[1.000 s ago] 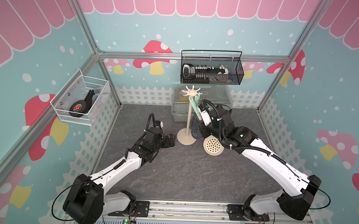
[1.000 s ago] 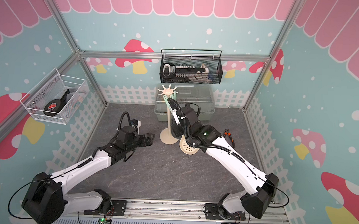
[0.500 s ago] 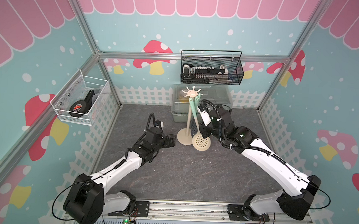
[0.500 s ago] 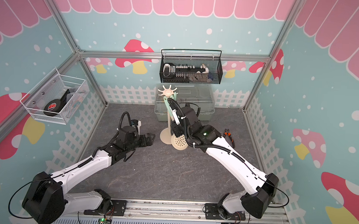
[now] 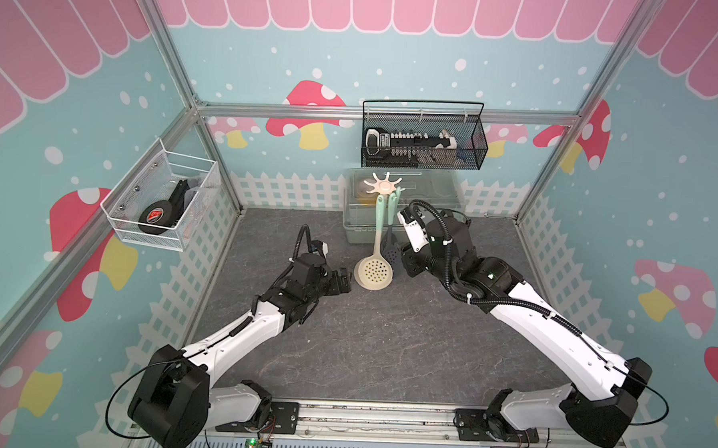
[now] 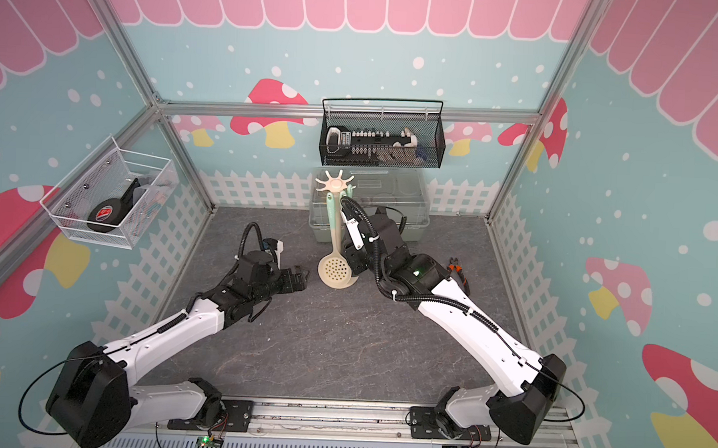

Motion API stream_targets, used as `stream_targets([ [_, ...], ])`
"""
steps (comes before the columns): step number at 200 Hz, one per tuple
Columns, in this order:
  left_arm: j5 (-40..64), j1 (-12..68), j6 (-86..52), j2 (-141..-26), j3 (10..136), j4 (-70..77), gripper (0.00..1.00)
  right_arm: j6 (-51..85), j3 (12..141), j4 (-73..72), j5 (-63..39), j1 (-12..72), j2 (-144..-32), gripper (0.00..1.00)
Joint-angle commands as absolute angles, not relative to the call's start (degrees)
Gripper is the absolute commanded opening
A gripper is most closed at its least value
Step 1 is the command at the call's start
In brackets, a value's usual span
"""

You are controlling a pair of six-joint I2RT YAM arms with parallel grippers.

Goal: Hang the skimmer on the kitchen utensil rack
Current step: Hang the skimmer on the rack, then reset both arms

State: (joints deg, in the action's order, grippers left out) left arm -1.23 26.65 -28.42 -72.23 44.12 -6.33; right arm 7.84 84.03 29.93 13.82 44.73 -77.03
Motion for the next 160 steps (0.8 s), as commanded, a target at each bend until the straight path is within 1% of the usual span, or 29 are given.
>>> stream_targets([
  [1,-0.9,26.7,-29.0,-72.2,45.2,-6.5,0.99,9.1,82.2,26.5,13.5,44.9,-74.3,0.52],
  [10,-1.1,26.7,-28.9,-72.0,45.0,-6.5,0.99,9.3,81.6,26.1,14.5,44.4,-73.8,0.57],
  [18,-1.2,26.7,-28.8,-72.0,44.9,-6.5,1.0,9.5,81.1,26.2,15.5,43.9,-73.5,0.65],
  [26,-1.5,26.7,-28.8,-72.0,44.7,-6.5,0.99,9.7,80.7,26.4,16.2,42.9,-73.4,0.77],
  [31,-1.9,26.7,-28.7,-72.0,44.6,-6.5,0.99,9.9,80.3,26.6,16.8,42.3,-73.4,0.95],
  [34,-2.3,26.7,-28.8,-72.1,44.5,-6.6,0.99,10.1,80.1,26.7,17.2,42.0,-73.4,0.98],
  [49,-4.3,26.7,-28.5,-72.2,44.6,-7.1,0.99,11.1,77.9,26.5,18.0,39.3,-73.1,0.99],
  [68,-8.9,26.1,-25.3,-72.4,45.2,-8.2,0.99,12.4,73.0,23.9,15.2,32.8,-72.5,0.98],
  [80,-9.3,23.8,-24.0,-72.3,44.4,-7.5,0.99,13.3,67.5,19.8,9.6,27.1,-70.8,0.99],
  [90,-7.5,19.4,-24.1,-72.0,43.0,-6.3,1.0,12.6,59.8,12.5,7.2,23.5,-67.9,0.99],
  [110,-6.0,12.3,-24.5,-70.0,39.8,-3.7,0.99,10.5,44.6,-2.2,8.1,18.1,-60.5,0.99],
  [125,-7.7,8.5,-23.9,-67.2,36.9,-1.6,0.99,9.0,37.8,-8.6,10.9,14.7,-57.7,0.99],
  [136,-10.4,7.0,-22.7,-64.8,34.3,0.7,0.99,8.9,34.2,-12.8,12.6,12.3,-57.8,0.99],
  [160,-17.3,5.9,-19.5,-61.6,27.6,10.5,0.99,8.4,30.7,-19.3,12.1,7.7,-61.5,0.99],
])
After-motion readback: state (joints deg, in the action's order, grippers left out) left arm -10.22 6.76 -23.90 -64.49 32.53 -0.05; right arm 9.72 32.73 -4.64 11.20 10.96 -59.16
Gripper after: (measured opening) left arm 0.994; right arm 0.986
